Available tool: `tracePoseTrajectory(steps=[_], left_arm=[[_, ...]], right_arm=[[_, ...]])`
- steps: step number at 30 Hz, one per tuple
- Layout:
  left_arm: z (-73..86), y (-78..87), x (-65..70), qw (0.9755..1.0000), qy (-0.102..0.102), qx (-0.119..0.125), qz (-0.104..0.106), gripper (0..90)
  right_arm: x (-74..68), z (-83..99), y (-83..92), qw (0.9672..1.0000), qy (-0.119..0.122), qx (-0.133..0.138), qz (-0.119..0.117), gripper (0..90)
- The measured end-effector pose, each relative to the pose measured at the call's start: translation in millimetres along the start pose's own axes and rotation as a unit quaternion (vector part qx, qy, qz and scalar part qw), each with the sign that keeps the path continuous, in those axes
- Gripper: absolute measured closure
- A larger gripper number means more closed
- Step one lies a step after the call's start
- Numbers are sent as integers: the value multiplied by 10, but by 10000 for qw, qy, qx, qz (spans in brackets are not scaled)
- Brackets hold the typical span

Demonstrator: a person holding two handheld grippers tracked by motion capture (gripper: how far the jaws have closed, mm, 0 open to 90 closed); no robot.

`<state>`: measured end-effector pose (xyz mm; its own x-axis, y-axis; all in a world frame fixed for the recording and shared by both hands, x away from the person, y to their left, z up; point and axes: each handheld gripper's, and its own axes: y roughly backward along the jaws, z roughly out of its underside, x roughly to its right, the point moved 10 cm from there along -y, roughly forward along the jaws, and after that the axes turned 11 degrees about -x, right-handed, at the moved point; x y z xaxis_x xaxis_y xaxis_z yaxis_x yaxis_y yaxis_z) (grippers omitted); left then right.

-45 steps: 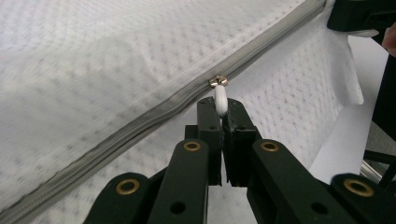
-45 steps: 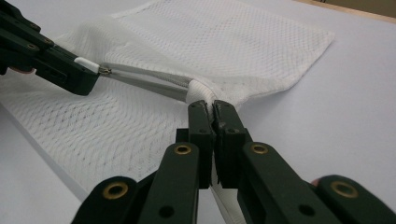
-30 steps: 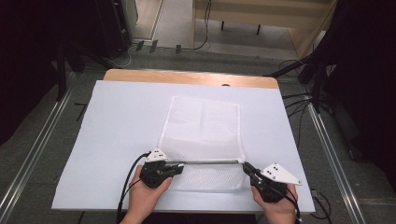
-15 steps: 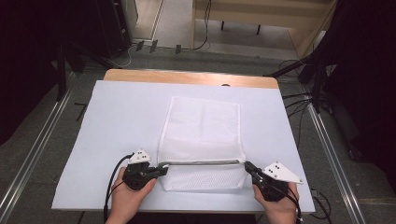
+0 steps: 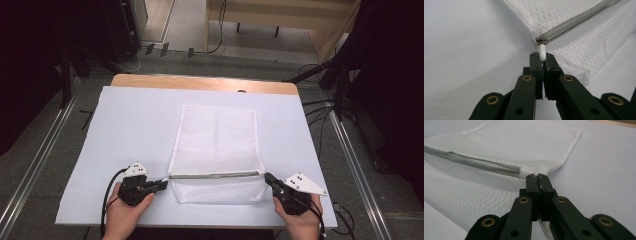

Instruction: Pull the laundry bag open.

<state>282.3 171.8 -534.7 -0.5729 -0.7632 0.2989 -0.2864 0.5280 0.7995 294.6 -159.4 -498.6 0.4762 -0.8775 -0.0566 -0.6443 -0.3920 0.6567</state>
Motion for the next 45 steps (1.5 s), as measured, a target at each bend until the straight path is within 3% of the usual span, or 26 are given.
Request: tracePoseTrajectory(steps=[2, 4, 5, 6, 7, 9, 17, 23, 25, 26, 27, 30, 33, 34, 36, 41, 44, 45], left_arm=[[13, 7, 12, 9999, 24, -10, 108, 881], [2, 35, 21, 9996, 78, 163, 231, 876], [-6, 69, 16, 9988, 133, 358, 302, 813], [-12, 88, -3, 9984, 190, 479, 220, 710], [-12, 88, -3, 9984, 190, 479, 220, 618], [-10, 142, 2, 9970, 301, 669, 241, 582], [-63, 208, 52, 9946, 303, 986, 90, 476], [-79, 203, 60, 9940, 274, 1054, -24, 467], [-109, 243, 72, 9924, 207, 1209, -90, 424], [-138, 303, 64, 9902, 162, 1376, -173, 398], [-138, 303, 64, 9902, 162, 1376, -173, 368], [-140, 395, -25, 9882, 93, 1491, -334, 296], [-136, 477, -90, 9865, 12, 1608, -293, 153], [-136, 477, -90, 9865, 12, 1608, -293, 140], [-151, 576, -175, 9835, 22, 1788, -290, 137], [-126, 641, -320, 9827, 81, 1817, -345, 133], [-107, 730, -460, 9802, 57, 1870, -640, 91], [-107, 730, -460, 9802, 57, 1870, -640, 81]], right_arm=[[-2, 1, -8, 10000, -35, 1, 14, 900], [7, 1, -15, 9999, -115, 44, -104, 880], [27, 8, -23, 9997, -183, 88, -139, 767], [53, 8, -27, 9995, -257, 126, -104, 699], [53, 8, -27, 9995, -257, 126, -104, 699], [103, 22, -26, 9990, -390, 168, -123, 617], [82, 103, -29, 9990, -392, 112, -188, 585], [87, 136, -40, 9988, -433, 76, -205, 577], [80, 142, -32, 9988, -412, 111, -219, 539], [82, 136, -24, 9988, -406, 143, -216, 523], [82, 136, -24, 9988, -406, 143, -216, 523], [149, 103, 24, 9986, -446, 271, -114, 446], [210, 82, 69, 9982, -418, 430, -83, 371], [210, 82, 69, 9982, -418, 430, -83, 371], [310, 92, 116, 9979, -465, 447, -69, 320], [461, 137, 172, 9970, -623, 428, -152, 247], [592, 199, 218, 9961, -781, 339, -214, 205], [626, 211, 226, 9959, -815, 332, -206, 193]])
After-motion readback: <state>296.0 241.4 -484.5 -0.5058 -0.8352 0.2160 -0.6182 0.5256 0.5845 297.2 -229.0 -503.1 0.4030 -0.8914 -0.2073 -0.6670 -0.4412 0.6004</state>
